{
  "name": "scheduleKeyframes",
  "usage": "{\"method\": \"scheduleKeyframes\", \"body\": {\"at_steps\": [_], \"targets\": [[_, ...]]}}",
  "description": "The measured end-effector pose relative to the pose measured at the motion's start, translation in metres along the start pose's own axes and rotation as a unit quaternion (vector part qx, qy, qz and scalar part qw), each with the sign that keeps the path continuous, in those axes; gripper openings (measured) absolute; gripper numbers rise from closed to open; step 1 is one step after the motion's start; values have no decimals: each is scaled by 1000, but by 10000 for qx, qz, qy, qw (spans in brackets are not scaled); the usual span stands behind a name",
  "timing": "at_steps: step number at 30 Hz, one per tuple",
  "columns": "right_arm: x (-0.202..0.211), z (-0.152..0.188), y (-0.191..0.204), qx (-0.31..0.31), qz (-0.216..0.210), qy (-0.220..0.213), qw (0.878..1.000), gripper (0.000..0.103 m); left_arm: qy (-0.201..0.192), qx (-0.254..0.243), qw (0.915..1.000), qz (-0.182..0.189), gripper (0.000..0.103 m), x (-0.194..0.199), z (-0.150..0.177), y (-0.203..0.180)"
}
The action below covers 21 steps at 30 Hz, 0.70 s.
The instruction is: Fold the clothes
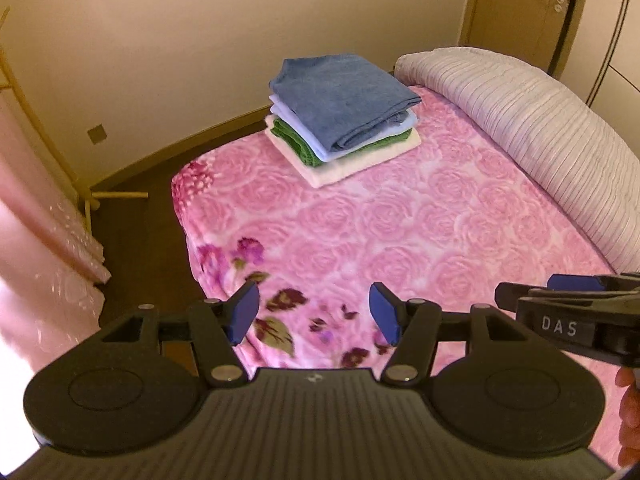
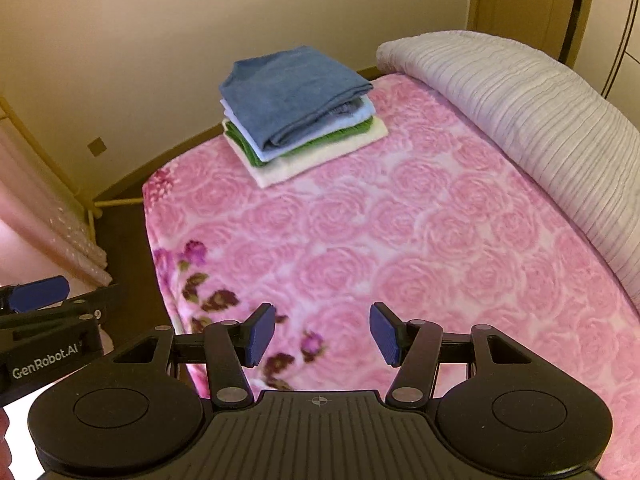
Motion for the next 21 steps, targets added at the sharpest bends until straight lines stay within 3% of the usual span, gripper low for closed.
{"method": "scheduleKeyframes", "body": {"at_steps": [8,21], "targets": [[6,-3,-33,149,-39,80,9998,56,50,181,9998,-27,57,4,-1,-39],[-32,-44,-57,252,-100,367,9990,56,263,557,9981,-91,57,-44,-42,-55]]}}
Point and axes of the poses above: each gripper's, at about its wrist camera, not at the fingertips, and x roughly against the way its jaws point, y to its left, z to its underside, the point moved 6 cm from there along -x, roughly the way its jaws point, and after that the axes turned 11 degrees about -x, right-handed, at the moved point
